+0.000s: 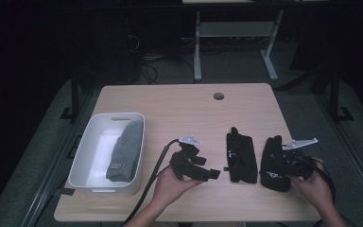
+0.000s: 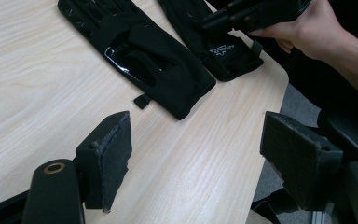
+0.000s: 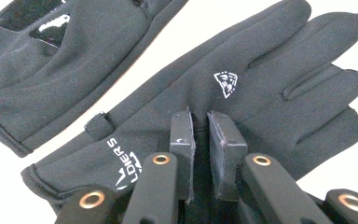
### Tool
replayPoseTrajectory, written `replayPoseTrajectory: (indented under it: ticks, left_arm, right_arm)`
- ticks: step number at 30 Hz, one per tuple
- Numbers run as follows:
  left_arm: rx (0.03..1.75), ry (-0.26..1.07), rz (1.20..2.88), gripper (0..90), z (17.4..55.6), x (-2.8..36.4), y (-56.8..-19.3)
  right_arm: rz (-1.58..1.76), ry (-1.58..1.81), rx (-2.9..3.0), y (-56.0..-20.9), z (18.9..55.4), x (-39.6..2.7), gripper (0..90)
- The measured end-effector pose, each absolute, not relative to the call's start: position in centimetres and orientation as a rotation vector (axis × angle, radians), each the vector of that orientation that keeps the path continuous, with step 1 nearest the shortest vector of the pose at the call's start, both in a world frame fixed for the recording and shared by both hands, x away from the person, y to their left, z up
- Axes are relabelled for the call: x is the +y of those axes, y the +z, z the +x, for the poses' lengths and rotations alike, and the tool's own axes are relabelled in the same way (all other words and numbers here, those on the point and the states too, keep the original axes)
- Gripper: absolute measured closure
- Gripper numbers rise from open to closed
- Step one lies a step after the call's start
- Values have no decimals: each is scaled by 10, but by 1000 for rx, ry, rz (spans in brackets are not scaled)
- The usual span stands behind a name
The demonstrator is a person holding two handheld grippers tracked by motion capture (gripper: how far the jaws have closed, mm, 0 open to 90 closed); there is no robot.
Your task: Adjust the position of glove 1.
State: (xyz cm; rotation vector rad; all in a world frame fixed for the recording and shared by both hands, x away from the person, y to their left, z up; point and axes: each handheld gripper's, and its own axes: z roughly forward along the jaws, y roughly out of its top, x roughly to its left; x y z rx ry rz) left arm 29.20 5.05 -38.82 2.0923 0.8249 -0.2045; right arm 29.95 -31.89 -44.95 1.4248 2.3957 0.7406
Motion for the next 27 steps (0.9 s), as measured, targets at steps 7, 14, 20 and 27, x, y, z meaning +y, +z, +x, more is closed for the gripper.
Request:
replayPoseTrajectory:
  ticks: [7, 14, 20, 27]
  left_arm:
    - [821, -203, 2088, 246, 292, 52, -387]
    - [821, -203, 2087, 246, 292, 53, -387]
    - [825, -199, 2084, 245, 293, 54, -387]
    - [826, -202, 2083, 245, 293, 55, -386]
  right_arm:
    - [1451, 802, 2358, -438, 298, -326, 804]
    - [1416, 847, 2336, -419, 300, -323, 804]
    - [1386, 900, 2334, -406, 306, -312, 803]
    - [1352, 953, 2344, -393, 317, -295, 802]
